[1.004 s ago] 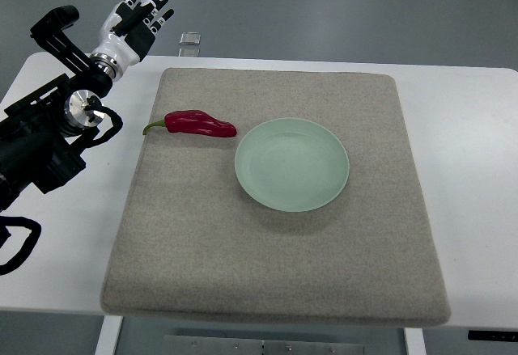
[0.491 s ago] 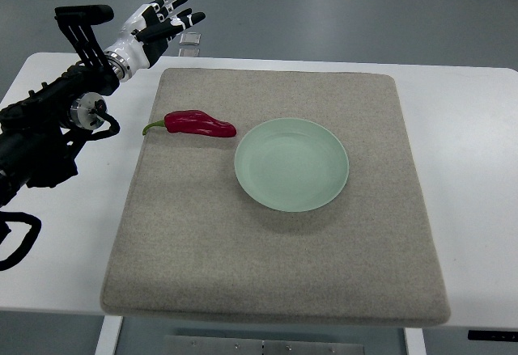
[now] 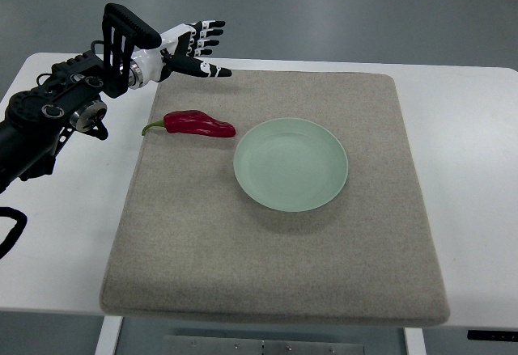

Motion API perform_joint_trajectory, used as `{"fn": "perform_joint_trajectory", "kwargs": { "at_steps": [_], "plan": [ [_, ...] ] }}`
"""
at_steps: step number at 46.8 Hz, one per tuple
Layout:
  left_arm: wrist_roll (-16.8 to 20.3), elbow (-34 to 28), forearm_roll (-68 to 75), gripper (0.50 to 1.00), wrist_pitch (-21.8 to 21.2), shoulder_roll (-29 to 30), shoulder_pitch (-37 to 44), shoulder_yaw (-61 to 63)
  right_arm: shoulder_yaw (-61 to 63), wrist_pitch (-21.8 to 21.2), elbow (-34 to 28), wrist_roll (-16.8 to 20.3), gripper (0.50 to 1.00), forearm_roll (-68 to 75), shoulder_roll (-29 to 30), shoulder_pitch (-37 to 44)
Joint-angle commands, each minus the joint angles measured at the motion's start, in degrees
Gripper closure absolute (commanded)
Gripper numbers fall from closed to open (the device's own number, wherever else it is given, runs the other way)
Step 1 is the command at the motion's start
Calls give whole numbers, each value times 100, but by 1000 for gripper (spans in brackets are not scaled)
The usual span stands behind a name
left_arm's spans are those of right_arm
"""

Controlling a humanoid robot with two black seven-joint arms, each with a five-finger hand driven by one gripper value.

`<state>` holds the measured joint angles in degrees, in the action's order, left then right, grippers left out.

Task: Place red pepper on plate with left hand
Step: 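Reach the left hand forward over the red chili pepper, then close the left hand's fingers around the red chili pepper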

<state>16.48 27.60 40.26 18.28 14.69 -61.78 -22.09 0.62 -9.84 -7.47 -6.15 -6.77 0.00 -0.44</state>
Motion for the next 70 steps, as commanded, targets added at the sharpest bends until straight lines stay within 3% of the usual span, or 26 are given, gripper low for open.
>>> {"fn": "perform_joint_trajectory", "kwargs": {
  "at_steps": [1,13,30,43,57,63,70],
  "plan": [
    [4,227,61,519,17,69,-79,397,0,0,0,0,572,0,0,0],
    [4,456,728,514,132,464,-475,1259,0,0,0,0,572,0,0,0],
    [48,843,2872,525,141,578,-589,1277,0,0,0,0,570,0,0,0],
    [101,1045,3497,527,149,578,-537,1294,0,0,0,0,572,0,0,0],
    [101,1063,3497,572,176,578,-510,1294,0,0,0,0,572,0,0,0],
    [101,1063,3497,634,237,596,-501,1294,0,0,0,0,572,0,0,0],
    [101,1063,3497,643,263,631,-484,1321,0,0,0,0,572,0,0,0]
  ]
}}
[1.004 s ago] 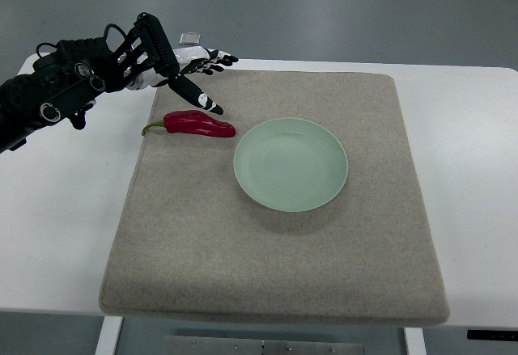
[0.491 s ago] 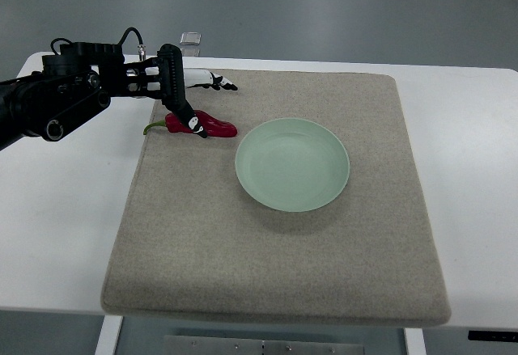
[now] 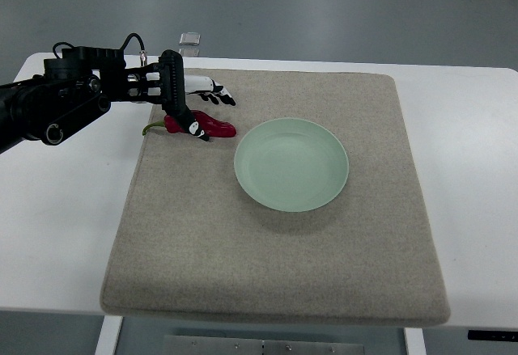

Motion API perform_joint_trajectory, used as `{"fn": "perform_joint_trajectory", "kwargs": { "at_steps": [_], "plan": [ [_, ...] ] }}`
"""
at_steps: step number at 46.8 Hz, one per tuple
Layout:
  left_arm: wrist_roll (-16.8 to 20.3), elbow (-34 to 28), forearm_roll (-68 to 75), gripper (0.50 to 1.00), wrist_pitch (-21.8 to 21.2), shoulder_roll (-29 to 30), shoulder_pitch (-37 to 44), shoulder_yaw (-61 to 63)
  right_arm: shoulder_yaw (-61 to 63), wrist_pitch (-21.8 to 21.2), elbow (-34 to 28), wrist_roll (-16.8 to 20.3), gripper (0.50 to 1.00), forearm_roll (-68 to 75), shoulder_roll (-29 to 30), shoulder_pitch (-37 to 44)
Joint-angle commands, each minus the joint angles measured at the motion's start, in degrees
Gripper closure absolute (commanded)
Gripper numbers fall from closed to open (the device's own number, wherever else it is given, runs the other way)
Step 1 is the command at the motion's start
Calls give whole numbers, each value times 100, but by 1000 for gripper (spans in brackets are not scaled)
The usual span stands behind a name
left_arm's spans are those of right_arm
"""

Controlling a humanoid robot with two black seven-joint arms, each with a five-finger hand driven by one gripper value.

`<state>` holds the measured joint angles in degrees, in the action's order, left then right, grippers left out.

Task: Place red pepper on plate with left hand
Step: 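Close the left hand's fingers around the red chili pepper, then carry the pepper with the left hand over the green plate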

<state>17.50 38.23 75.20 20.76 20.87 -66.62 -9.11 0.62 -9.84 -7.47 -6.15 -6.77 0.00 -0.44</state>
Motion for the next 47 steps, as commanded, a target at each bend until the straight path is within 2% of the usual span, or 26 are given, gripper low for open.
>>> {"fn": "perform_joint_trajectory", "kwargs": {
  "at_steps": [1,6,14,19,25,28,31,38,47],
  "plan": [
    [-1,0,3,641,16,14,0,49,0,0,0,0,572,0,0,0],
    [-1,0,-6,645,16,14,0,181,0,0,0,0,572,0,0,0],
    [-1,-18,-6,688,16,23,0,190,0,0,0,0,572,0,0,0],
    [-1,-53,3,791,-28,14,0,190,0,0,0,0,572,0,0,0],
    [-9,-61,3,876,-63,14,-27,190,0,0,0,0,572,0,0,0],
    [-1,-61,3,879,-63,14,-27,181,0,0,0,0,572,0,0,0],
    [-10,-70,3,909,-63,14,-18,190,0,0,0,0,572,0,0,0],
    [-10,-79,-6,934,-63,14,-27,181,0,0,0,0,572,0,0,0],
    [-18,-79,-6,934,-72,31,-97,164,0,0,0,0,572,0,0,0]
  ]
}}
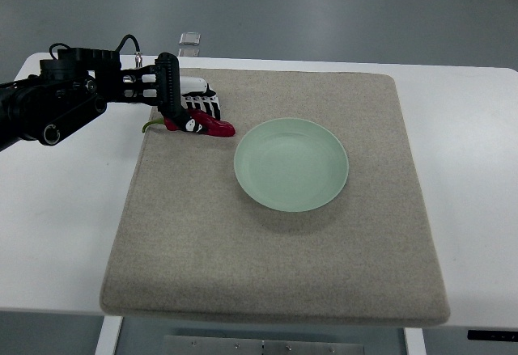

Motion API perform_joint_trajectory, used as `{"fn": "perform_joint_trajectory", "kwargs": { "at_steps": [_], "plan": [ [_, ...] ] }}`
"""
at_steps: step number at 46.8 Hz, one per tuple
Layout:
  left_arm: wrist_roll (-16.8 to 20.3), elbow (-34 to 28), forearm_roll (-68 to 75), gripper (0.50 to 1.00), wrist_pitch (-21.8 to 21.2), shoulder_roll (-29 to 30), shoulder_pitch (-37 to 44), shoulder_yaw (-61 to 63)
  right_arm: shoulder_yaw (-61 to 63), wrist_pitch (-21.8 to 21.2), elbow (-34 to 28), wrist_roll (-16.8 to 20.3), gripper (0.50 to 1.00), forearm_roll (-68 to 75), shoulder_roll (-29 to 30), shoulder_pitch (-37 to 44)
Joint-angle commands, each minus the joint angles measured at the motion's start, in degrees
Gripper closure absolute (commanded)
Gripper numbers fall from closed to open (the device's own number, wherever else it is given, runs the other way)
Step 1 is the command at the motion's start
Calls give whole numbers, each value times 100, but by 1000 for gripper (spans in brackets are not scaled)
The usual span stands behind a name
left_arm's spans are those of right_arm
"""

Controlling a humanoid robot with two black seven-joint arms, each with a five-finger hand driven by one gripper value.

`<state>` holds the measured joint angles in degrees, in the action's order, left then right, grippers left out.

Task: Place red pepper on plate with left hand
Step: 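Carry the pepper with the left hand over the green plate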

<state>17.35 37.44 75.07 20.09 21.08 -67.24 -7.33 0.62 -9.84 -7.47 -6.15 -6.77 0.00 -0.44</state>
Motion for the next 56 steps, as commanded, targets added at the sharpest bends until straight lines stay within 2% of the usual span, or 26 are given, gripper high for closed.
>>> {"fn": "perform_joint_trajectory", "kwargs": {
  "at_steps": [1,9,15,20,44,56],
  "plan": [
    [-4,9,8,934,-5,18,-43,-22,0,0,0,0,572,0,0,0],
    [-4,53,-106,937,-40,10,-272,-110,0,0,0,0,572,0,0,0],
    [5,123,-80,928,-295,10,-290,-137,0,0,0,0,572,0,0,0],
    [5,167,-71,924,-348,-17,-298,-146,0,0,0,0,572,0,0,0],
    [-4,1485,-115,909,-436,-17,-290,-207,0,0,0,0,572,0,0,0],
    [5,1942,-115,909,-410,-69,-237,-207,0,0,0,0,572,0,0,0]
  ]
}}
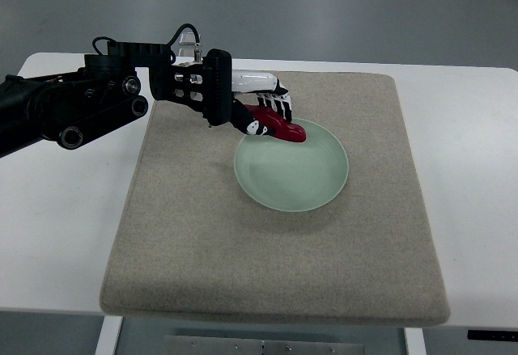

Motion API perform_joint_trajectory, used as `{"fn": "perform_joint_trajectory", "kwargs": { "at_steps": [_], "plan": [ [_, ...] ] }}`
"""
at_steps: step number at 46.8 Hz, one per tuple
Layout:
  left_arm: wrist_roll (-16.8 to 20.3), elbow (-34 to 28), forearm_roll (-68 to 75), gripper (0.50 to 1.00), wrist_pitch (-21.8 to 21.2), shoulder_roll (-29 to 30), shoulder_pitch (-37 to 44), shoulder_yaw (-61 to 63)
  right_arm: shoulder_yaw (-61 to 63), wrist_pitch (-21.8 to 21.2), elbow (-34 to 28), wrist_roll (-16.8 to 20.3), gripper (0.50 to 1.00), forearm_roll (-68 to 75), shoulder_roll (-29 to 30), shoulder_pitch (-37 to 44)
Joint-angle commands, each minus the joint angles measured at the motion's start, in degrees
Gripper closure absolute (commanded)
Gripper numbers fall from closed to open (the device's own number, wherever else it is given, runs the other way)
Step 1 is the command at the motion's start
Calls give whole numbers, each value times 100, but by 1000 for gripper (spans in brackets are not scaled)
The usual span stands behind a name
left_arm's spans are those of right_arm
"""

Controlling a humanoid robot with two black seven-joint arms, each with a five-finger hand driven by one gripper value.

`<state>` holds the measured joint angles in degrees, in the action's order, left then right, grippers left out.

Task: Place red pepper on plate with left hand
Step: 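Carry the pepper with the left hand over the green plate, then open the left hand to release the pepper onto the plate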

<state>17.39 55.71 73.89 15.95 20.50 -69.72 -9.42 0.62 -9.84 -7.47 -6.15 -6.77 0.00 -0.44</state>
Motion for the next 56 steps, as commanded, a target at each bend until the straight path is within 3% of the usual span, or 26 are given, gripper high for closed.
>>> {"fn": "perform_joint_trajectory", "kwargs": {
  "at_steps": [1,24,42,56],
  "plan": [
    [10,159,2,909,-5,-11,11,1,0,0,0,0,572,0,0,0],
    [10,335,-6,889,-22,-231,160,10,0,0,0,0,572,0,0,0],
    [10,283,-33,772,-66,-231,230,1,0,0,0,0,572,0,0,0],
    [10,283,-50,767,-66,-239,230,1,0,0,0,0,572,0,0,0]
  ]
}}
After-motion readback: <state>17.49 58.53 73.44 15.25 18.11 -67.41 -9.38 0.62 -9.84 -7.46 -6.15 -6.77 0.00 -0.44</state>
